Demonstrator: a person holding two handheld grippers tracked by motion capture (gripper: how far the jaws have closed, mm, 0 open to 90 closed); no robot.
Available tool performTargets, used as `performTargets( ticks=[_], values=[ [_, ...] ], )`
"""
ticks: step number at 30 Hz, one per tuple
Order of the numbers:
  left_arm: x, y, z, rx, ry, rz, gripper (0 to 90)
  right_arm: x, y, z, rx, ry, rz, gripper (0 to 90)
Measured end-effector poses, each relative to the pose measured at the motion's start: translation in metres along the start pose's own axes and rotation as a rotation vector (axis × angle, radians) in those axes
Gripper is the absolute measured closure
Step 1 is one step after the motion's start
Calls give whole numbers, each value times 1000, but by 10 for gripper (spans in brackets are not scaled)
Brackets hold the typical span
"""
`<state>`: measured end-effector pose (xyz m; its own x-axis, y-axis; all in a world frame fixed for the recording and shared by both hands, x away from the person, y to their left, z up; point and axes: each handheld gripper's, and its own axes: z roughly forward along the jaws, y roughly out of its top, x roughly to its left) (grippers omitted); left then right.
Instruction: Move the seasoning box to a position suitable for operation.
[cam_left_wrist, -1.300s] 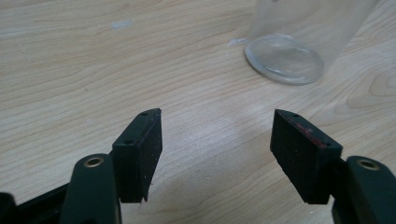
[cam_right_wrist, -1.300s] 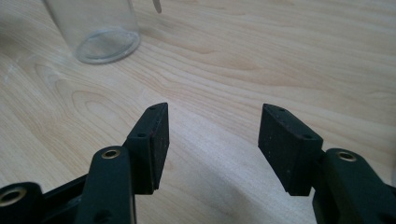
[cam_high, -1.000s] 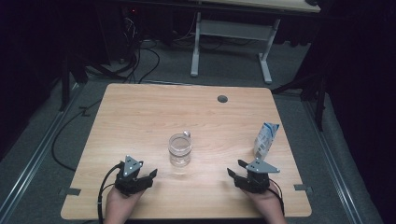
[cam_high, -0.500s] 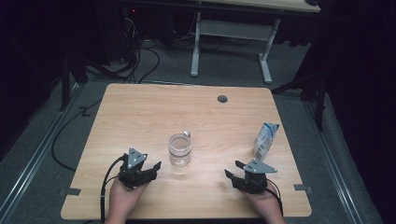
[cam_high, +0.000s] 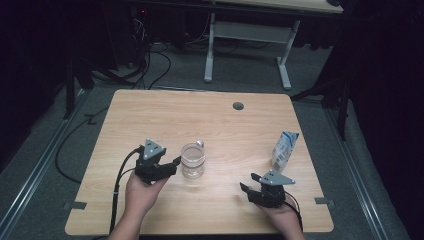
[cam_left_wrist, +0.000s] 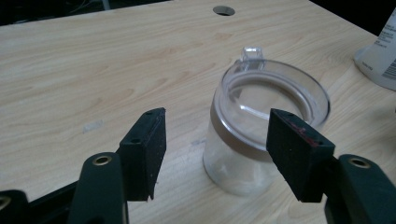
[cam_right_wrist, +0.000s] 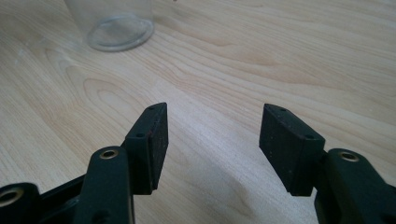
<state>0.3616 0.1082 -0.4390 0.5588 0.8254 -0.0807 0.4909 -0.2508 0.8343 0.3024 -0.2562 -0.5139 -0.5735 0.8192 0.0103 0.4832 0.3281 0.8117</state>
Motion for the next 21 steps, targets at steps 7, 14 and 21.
performTargets(
  ticks=[7,14,21],
  values=[
    [-1,17,11,6,0,7,385,2,0,0,-9,3,-28,418],
    [1,26,23,2,-18,-16,399,4,0,1,-10,8,-40,408],
    [-2,38,40,16,-3,7,474,4,1,0,-15,16,-39,406]
  ],
)
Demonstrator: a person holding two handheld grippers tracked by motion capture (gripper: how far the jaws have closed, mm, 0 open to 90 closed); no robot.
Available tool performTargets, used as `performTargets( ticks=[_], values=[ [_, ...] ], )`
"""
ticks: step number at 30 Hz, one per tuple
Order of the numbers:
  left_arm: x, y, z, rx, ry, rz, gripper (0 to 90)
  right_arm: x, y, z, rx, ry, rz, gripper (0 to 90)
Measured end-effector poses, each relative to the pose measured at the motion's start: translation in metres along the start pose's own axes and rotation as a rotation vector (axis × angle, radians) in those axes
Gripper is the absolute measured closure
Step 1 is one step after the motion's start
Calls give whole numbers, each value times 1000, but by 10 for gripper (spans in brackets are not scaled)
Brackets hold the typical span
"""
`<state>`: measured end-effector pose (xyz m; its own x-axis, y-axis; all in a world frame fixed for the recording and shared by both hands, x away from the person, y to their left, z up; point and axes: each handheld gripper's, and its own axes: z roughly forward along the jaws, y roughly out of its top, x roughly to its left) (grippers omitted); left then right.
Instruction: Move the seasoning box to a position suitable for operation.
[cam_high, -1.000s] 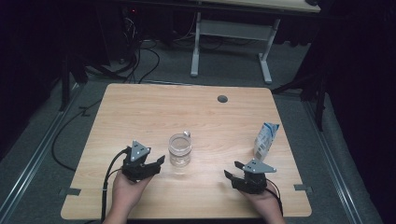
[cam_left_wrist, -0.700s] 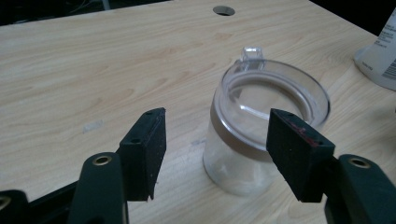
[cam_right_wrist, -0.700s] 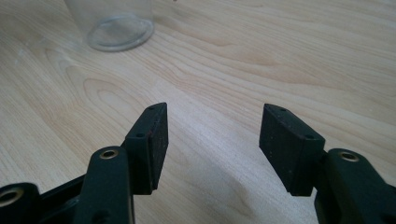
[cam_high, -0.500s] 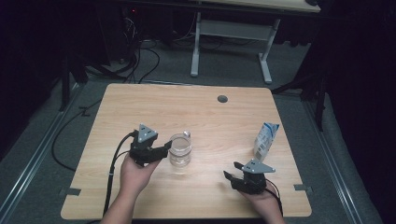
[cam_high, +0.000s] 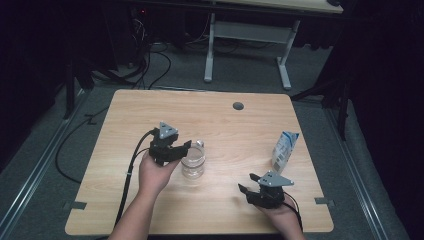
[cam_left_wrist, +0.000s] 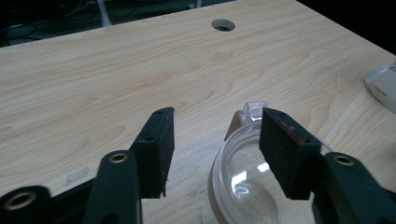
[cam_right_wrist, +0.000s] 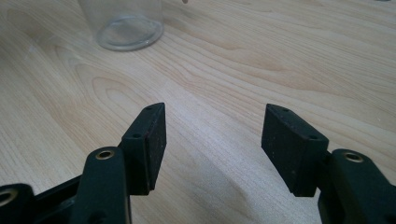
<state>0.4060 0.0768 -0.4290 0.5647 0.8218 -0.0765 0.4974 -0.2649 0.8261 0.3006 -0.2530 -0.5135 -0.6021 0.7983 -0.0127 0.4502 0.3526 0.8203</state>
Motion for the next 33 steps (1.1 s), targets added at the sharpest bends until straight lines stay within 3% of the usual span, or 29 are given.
performTargets(
  ticks=[1,4,8,11,15,17,24,33],
  values=[
    [-2,4,5,6,23,21,486,0,0,0,0,2,4,406],
    [-4,6,9,12,11,13,518,0,0,0,-1,1,7,405],
    [-7,8,16,12,18,26,653,0,1,-1,-1,3,9,405],
    [-8,9,21,29,-11,13,735,0,1,-1,-1,2,7,405],
    [-11,11,24,38,-4,11,806,1,1,0,3,1,4,404],
    [-14,13,27,42,12,28,841,2,1,0,2,3,3,404],
    [-21,15,35,83,28,49,899,2,1,0,1,5,1,403],
    [-22,15,38,89,34,54,900,3,1,-1,2,7,-1,403]
  ],
)
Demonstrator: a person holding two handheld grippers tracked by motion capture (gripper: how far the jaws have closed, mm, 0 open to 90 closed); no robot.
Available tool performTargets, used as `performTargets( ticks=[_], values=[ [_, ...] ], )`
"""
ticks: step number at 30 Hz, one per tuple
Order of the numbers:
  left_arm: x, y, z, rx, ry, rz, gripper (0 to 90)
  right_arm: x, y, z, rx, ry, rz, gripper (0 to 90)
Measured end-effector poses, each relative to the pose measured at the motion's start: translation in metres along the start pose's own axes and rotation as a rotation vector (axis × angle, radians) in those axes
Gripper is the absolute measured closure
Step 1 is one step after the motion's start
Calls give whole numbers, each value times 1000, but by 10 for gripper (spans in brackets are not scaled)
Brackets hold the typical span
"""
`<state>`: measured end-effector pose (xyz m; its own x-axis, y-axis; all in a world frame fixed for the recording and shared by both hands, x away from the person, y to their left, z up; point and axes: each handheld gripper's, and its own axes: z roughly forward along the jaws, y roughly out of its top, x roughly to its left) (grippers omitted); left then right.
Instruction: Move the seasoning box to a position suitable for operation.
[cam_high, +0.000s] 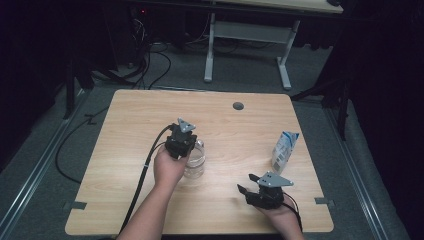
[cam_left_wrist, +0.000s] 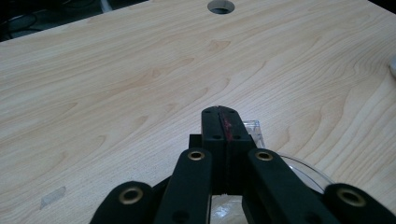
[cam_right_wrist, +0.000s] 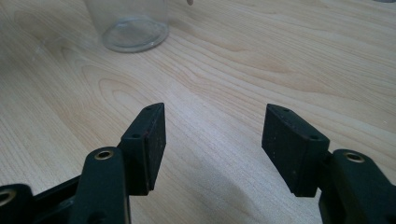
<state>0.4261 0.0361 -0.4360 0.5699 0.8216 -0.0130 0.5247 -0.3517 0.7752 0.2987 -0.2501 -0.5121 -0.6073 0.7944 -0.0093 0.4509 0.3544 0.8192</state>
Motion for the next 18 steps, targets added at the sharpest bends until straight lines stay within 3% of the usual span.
performTargets(
  ticks=[8,18],
  values=[
    [-3,-3,-5,8,4,20,900,2,0,0,1,2,-4,403],
    [-8,-18,-21,-9,-8,10,900,3,0,1,1,3,-12,401]
  ],
)
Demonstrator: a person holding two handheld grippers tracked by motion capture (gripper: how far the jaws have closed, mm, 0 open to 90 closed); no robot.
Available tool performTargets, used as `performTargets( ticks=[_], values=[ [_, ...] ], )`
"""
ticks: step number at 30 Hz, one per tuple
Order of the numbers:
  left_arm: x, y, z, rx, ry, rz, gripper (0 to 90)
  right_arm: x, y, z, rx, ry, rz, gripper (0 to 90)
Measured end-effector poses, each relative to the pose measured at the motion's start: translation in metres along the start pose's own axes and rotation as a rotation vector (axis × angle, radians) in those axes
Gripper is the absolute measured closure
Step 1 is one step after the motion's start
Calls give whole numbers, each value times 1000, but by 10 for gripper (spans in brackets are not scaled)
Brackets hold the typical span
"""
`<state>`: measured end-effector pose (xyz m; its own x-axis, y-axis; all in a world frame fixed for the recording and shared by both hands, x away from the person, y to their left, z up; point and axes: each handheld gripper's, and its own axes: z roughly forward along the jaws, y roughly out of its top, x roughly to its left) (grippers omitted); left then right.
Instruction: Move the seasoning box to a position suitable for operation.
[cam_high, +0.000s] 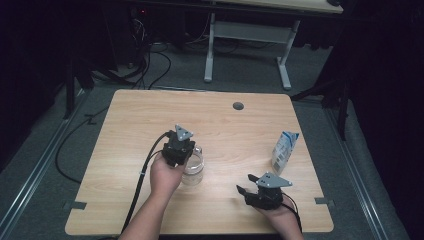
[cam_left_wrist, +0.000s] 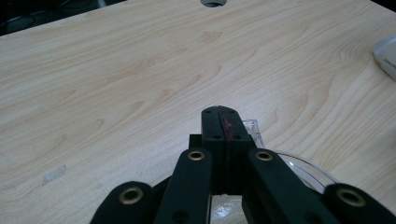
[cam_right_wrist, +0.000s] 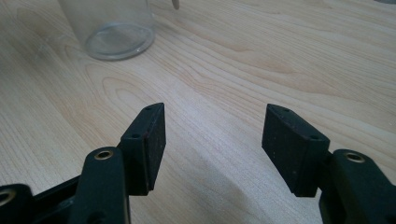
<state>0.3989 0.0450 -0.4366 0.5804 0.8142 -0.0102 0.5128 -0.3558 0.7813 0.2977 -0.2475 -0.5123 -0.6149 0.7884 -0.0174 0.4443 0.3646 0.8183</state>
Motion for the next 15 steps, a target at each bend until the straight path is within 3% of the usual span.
performTargets(
  ticks=[11,15],
  values=[
    [-9,-9,-18,-16,-25,9,900,3,1,2,5,5,-7,401],
    [-3,-5,-25,-47,-19,-5,900,3,0,2,6,8,-14,407]
  ],
)
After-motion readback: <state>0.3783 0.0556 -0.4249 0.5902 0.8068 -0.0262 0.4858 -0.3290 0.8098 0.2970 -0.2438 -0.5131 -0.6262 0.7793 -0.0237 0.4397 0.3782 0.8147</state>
